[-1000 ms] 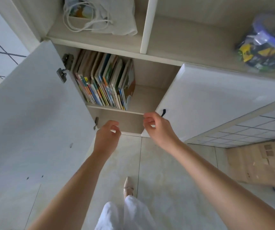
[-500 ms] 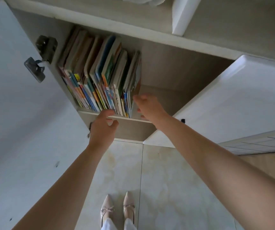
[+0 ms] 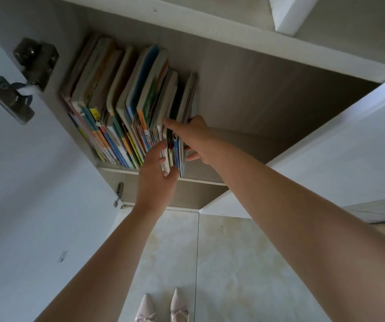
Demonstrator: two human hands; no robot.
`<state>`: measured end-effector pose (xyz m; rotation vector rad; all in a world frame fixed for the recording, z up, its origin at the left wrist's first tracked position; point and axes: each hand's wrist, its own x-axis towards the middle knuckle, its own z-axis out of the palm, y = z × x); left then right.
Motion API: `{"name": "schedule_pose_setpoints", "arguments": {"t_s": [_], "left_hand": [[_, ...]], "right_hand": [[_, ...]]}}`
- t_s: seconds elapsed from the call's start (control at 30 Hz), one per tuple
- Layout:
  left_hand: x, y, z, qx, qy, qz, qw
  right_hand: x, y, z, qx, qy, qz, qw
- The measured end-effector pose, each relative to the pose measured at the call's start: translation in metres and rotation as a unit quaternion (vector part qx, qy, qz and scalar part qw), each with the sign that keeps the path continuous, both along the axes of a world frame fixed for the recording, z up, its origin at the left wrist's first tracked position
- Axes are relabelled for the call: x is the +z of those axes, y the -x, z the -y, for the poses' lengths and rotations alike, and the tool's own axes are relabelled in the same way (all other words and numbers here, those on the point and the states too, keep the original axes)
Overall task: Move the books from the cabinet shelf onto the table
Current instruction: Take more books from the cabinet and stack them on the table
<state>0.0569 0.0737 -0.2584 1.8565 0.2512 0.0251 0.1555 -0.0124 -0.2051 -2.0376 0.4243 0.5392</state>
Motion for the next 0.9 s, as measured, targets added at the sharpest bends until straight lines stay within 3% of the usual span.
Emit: {"name": "schedule_pose_setpoints", "arguments": {"t_s": [0.2,0.47,0.9], "left_hand": [[-0.009,0.000,0.004,0.008,0.029,-0.001,1.000],[-0.017,-0.003,0.009,0.043,-0.046,0.053,0.997],[-0.013,-0.004,0.015,0.064,0.064,0.001,0.996]], "right_hand": [[-0.003,-0.008,0.001,0.018,-0.008,-0.020,1.000],[-0.001,-0.014,0.011,0.015,-0.058,-0.070,0.996],[0.001,-0.020,0.001,0.026,-0.017,-0.079,0.996]]}}
